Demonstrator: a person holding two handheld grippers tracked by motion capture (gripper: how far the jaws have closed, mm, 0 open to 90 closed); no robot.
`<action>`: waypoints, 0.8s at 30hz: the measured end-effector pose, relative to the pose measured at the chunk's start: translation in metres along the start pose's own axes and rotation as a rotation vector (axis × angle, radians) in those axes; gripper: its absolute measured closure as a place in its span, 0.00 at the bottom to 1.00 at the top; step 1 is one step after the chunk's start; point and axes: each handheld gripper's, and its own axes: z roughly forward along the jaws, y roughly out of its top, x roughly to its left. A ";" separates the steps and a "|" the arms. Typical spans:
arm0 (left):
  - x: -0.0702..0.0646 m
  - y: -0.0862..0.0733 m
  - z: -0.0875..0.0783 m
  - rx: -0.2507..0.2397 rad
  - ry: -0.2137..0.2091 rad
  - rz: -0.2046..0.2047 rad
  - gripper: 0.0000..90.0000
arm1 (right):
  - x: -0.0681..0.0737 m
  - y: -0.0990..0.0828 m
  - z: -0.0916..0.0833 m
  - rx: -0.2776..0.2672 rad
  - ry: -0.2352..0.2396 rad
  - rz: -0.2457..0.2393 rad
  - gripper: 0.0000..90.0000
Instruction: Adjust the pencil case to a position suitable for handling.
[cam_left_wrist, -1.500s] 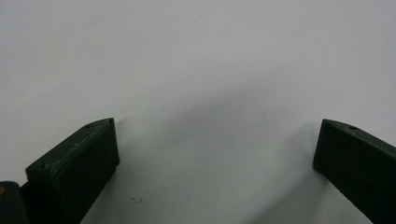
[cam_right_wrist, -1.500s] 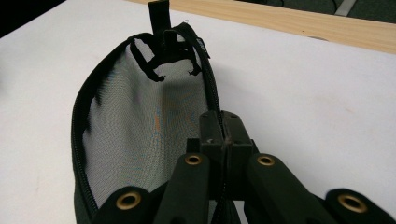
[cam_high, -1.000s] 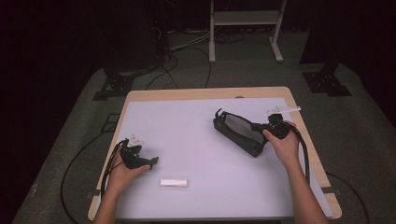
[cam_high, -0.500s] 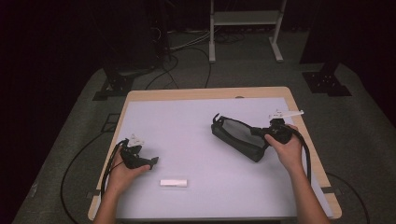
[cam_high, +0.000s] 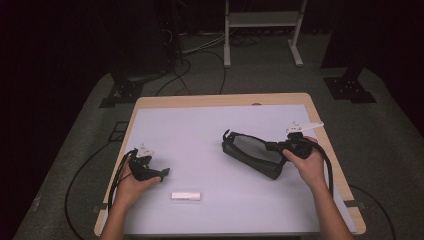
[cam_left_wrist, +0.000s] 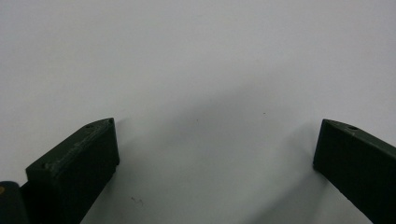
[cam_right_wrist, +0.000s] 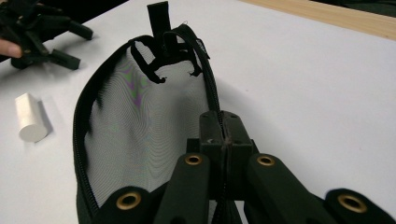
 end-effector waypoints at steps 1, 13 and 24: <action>0.000 0.000 0.000 0.000 0.000 0.000 0.00 | 0.001 0.000 0.000 0.002 0.008 -0.008 0.98; 0.000 0.000 0.000 0.000 0.000 0.000 0.00 | 0.008 -0.001 0.009 0.033 0.113 -0.059 0.98; 0.000 0.000 0.000 -0.001 0.000 0.000 0.00 | 0.015 0.000 0.017 0.069 0.205 -0.099 0.98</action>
